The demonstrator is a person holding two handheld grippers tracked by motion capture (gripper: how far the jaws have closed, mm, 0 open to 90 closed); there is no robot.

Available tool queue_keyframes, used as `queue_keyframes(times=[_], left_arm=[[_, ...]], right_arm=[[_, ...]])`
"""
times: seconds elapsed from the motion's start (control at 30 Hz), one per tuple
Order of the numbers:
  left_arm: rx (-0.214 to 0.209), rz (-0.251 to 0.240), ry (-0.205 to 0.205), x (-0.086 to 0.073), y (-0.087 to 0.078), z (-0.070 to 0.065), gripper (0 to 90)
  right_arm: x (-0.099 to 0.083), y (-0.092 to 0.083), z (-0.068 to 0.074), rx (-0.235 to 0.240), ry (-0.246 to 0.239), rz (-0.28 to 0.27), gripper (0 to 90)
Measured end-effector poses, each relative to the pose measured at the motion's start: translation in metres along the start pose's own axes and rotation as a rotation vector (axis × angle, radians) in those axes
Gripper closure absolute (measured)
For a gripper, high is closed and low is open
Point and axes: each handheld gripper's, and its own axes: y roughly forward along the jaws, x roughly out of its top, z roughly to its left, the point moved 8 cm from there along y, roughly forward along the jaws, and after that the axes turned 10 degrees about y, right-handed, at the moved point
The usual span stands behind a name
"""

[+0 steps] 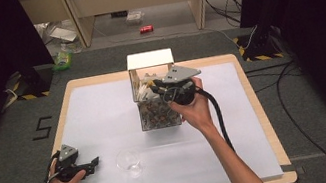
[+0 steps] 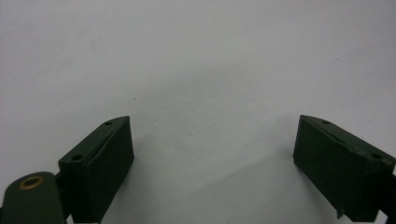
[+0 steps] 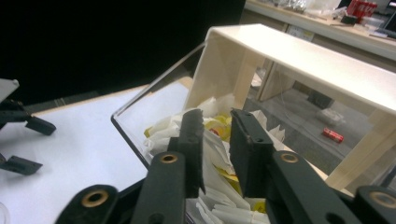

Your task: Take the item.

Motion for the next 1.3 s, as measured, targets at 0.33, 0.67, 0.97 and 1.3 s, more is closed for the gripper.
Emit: queue_keyframes(times=[0.33, 0.67, 0.97, 1.3], left_arm=[[0.0, 0.0, 0.0, 0.0, 0.0, 0.0, 11.3], [0.0, 0.001, 0.0, 0.0, 0.0, 0.0, 11.2], [0.0, 0.004, 0.0, 0.0, 0.0, 0.0, 11.3], [0.0, 0.003, 0.0, 0.0, 0.0, 0.0, 11.3]], right_arm=[[0.004, -0.002, 0.0, 0.005, -0.025, -0.016, 90.0], [0.036, -0.023, 0.001, 0.005, -0.035, -0.097, 90.0], [0.063, -0.039, 0.011, 0.015, -0.061, -0.153, 90.0], [0.065, -0.039, 0.013, 0.017, -0.064, -0.163, 90.0]])
